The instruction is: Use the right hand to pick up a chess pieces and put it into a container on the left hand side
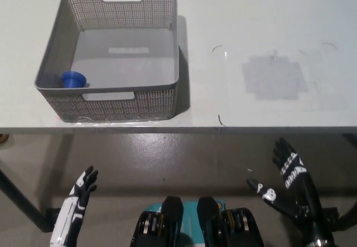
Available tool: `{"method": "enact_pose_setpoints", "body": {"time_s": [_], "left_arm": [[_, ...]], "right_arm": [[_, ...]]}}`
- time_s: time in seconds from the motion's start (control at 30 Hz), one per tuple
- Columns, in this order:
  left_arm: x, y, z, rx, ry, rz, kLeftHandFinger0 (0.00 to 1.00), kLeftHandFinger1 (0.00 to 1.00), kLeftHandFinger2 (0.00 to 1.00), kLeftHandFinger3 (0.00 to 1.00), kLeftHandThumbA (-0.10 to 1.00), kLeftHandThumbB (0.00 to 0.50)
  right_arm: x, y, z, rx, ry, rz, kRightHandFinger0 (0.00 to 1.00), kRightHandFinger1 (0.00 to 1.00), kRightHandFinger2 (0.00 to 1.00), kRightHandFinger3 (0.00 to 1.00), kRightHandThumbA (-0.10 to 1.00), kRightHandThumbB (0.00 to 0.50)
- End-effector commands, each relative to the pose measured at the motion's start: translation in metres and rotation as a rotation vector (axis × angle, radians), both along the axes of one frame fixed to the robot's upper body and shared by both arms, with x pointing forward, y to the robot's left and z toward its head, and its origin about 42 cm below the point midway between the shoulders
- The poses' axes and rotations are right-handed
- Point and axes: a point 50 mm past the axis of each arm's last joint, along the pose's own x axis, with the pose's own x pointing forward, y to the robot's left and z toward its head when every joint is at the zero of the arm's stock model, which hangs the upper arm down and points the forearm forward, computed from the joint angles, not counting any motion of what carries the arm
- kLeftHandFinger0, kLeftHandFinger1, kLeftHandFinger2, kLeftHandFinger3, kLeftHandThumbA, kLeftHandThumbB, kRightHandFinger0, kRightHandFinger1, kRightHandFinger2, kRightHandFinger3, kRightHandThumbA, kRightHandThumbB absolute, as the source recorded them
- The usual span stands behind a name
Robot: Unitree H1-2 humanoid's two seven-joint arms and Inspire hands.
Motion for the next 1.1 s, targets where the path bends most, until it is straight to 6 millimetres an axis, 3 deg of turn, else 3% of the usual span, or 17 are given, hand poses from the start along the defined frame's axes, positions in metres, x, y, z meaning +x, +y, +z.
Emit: {"method": "enact_pose_setpoints", "body": {"time_s": [0.0, 0.1, 0.23, 0.53, 0.7, 0.8, 0.9, 1.07], "left_arm": [[0.014, 0.005, 0.015, -0.008, -0.053, 0.004, 1.0, 1.0, 1.0, 1.0, 1.0, 0.216], [0.017, 0.005, 0.017, -0.003, -0.063, 0.009, 1.0, 1.0, 1.0, 1.0, 1.0, 0.213], [0.018, 0.004, 0.019, -0.002, -0.06, 0.011, 1.0, 1.0, 1.0, 1.0, 1.0, 0.199], [0.015, -0.003, 0.018, -0.018, -0.057, -0.003, 1.0, 1.0, 1.0, 1.0, 1.0, 0.187], [0.0, -0.003, 0.012, -0.024, -0.028, -0.005, 1.0, 1.0, 1.0, 1.0, 1.0, 0.184], [0.016, -0.004, 0.016, -0.035, -0.052, -0.009, 1.0, 1.0, 1.0, 1.0, 1.0, 0.178], [0.007, -0.002, 0.012, -0.027, -0.031, -0.011, 1.0, 1.0, 1.0, 1.0, 1.0, 0.168], [0.011, 0.002, 0.013, -0.025, -0.031, 0.005, 1.0, 1.0, 1.0, 1.0, 1.0, 0.179]], "right_arm": [[-0.008, 0.006, 0.001, 0.005, -0.055, 0.045, 1.0, 1.0, 1.0, 1.0, 1.0, 0.269], [-0.012, 0.003, -0.003, 0.02, -0.043, 0.064, 1.0, 1.0, 1.0, 1.0, 1.0, 0.244], [-0.017, -0.001, -0.006, -0.014, -0.032, 0.053, 1.0, 1.0, 1.0, 1.0, 1.0, 0.274], [-0.022, -0.008, -0.012, 0.0, -0.013, 0.04, 1.0, 1.0, 1.0, 1.0, 1.0, 0.254], [-0.035, -0.009, -0.018, -0.013, 0.002, 0.033, 1.0, 1.0, 1.0, 1.0, 1.0, 0.228], [-0.018, -0.011, -0.011, -0.034, -0.02, 0.033, 1.0, 1.0, 1.0, 1.0, 1.0, 0.237], [-0.025, -0.01, -0.014, -0.027, 0.004, 0.042, 1.0, 1.0, 1.0, 1.0, 1.0, 0.237], [-0.014, -0.005, -0.012, -0.024, -0.01, 0.051, 1.0, 1.0, 1.0, 1.0, 1.0, 0.229]]}}
